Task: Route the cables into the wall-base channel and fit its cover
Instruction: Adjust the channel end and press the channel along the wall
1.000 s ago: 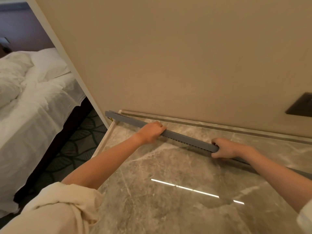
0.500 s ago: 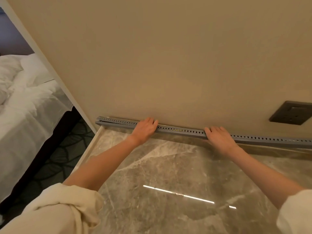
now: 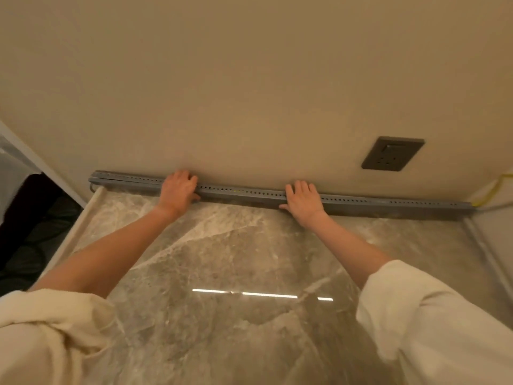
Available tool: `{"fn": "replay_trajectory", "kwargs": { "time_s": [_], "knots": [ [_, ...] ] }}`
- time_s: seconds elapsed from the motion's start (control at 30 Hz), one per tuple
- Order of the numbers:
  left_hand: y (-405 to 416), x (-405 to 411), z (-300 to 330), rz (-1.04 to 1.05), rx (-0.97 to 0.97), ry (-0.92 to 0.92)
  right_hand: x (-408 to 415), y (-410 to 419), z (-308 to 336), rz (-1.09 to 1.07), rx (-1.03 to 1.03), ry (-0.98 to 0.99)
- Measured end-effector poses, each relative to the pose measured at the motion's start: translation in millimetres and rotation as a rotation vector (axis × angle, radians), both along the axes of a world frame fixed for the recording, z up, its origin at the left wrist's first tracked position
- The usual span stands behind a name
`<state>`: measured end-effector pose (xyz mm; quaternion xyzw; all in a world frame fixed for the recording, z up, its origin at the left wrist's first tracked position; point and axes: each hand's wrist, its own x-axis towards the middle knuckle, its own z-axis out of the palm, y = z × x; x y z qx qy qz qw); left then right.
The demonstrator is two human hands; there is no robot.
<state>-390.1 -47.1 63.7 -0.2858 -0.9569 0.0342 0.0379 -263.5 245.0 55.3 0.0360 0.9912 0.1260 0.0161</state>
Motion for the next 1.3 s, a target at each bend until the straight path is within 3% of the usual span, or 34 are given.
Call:
{"fn": "replay_trajectory", "kwargs": {
  "time_s": [0.3, 0.53, 0.73, 0.87, 0.97, 1.13, 1.3],
  "knots": [
    [76, 41, 8, -0.215, 0.090, -0.042, 42, 50, 6, -0.115, 0.045, 0.018],
    [121, 61, -1, -0.330, -0.011, -0.072, 86, 94, 2, -0.119, 0.120, -0.025],
    [126, 69, -5, -0.304, -0.005, -0.127, 112, 122, 3, -0.184, 0.075, 0.010],
    [146, 80, 0, -0.311, -0.046, -0.142, 150, 148, 3, -0.359, 0.018, 0.121],
    [178, 97, 1, -0.373, -0.051, -0.130, 192, 176, -4, -0.600, -0.152, 0.324],
    [244, 137, -13, -0.475, 0.037, -0.199, 241, 227, -21, -1.218, -0.604, 0.628],
    [294, 171, -27, -0.514, 0.133, -0.312, 247, 275, -22, -1.231, -0.880, 0.628]
  ]
}}
